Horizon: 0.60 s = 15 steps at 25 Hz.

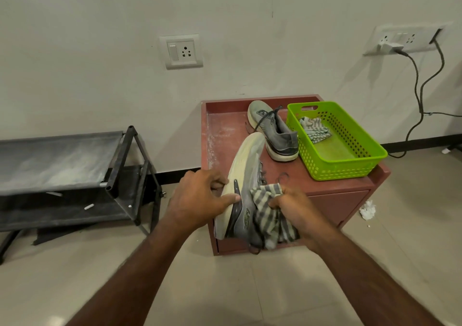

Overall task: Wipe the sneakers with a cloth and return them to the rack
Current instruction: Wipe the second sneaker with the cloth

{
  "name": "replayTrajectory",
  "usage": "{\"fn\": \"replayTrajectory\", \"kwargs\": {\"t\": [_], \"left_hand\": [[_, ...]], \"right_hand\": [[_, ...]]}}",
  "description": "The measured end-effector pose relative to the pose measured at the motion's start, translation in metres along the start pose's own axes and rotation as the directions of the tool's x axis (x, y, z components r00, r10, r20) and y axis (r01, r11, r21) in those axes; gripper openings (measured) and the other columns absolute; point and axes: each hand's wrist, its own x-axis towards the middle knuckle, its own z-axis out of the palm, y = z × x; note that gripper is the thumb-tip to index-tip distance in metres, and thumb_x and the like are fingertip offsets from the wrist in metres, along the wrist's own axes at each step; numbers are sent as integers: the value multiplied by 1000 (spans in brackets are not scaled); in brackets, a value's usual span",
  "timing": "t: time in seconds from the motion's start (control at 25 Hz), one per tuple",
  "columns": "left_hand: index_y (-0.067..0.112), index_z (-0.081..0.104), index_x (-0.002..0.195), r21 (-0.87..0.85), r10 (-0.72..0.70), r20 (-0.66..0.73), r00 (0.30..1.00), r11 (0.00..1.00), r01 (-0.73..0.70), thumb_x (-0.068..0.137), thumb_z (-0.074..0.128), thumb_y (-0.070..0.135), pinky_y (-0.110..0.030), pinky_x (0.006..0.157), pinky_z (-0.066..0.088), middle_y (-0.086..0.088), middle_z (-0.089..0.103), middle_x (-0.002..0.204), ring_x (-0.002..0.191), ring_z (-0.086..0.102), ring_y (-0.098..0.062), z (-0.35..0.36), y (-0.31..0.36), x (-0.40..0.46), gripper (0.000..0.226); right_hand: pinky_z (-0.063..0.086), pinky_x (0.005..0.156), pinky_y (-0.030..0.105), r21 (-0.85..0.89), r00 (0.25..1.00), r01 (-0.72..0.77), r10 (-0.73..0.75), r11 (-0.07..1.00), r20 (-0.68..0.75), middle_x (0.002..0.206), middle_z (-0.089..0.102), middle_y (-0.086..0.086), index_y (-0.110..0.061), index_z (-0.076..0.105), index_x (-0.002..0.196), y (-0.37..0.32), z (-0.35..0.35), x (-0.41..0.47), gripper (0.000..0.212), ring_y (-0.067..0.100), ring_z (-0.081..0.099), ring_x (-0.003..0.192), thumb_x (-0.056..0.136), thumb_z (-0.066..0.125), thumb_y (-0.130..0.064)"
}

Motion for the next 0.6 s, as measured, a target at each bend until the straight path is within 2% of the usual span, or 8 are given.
{"fn": "replayTrajectory", "kwargs": {"t": [0.08,0.12,0.2,0.28,0.36,0.4,0.52,0.6], "left_hand": [[25,66,121,5,-31,26,999,1000,31,62,85,61,-38,83,61,11,71,107,92,66,-6,2,-4,-2,72],[25,63,127,-12,-43,49,998,999,43,63,84,60,-39,86,60,11,69,113,98,65,-7,3,-6,-1,77],[25,68,124,-80,-42,77,996,996,48,65,81,59,-38,85,60,14,71,111,97,66,-4,3,-7,1,69],[27,75,111,-131,-24,83,996,991,35,69,74,55,-38,77,61,17,74,92,83,67,0,4,-7,2,51],[30,76,108,-167,-19,105,994,985,37,71,74,53,-38,76,61,18,75,88,81,67,2,5,-6,2,43],[31,75,111,-193,-24,114,993,980,46,70,75,53,-38,80,61,19,75,96,88,68,2,5,-7,1,47],[28,70,123,-226,-25,141,990,973,57,70,78,52,-41,90,59,15,72,118,106,67,-2,6,-9,0,59],[27,69,126,-212,-27,152,988,976,59,71,79,49,-42,93,58,14,71,120,107,66,-1,5,-8,-2,60]], "right_hand": [[54,71,34,-247,950,205,-253,947,-183,81,74,-4,-22,74,85,0,-7,5,18,19,70,82,81,56,-21],[53,77,31,-322,857,374,-457,870,-239,90,75,-9,-25,75,92,-1,-7,9,23,13,69,92,84,57,-13],[46,102,31,-333,652,693,-753,640,-90,117,71,-7,-23,74,111,5,5,14,47,8,61,118,84,53,8],[37,113,38,-340,531,823,-830,456,170,135,62,-3,-20,69,123,18,23,19,53,12,49,135,83,51,9],[34,116,38,-342,535,827,-811,446,235,138,59,-4,-20,68,126,24,21,35,49,12,44,139,85,50,1],[32,117,35,-352,579,795,-790,493,201,138,59,-4,-21,68,126,22,17,44,49,11,44,138,86,50,0],[34,114,22,-400,727,615,-685,679,-45,130,61,-10,-24,69,123,7,-1,62,50,8,53,129,86,56,7],[39,111,25,-378,746,548,-640,746,-182,126,64,-11,-22,70,122,3,-4,58,49,2,56,124,86,58,10]]}}
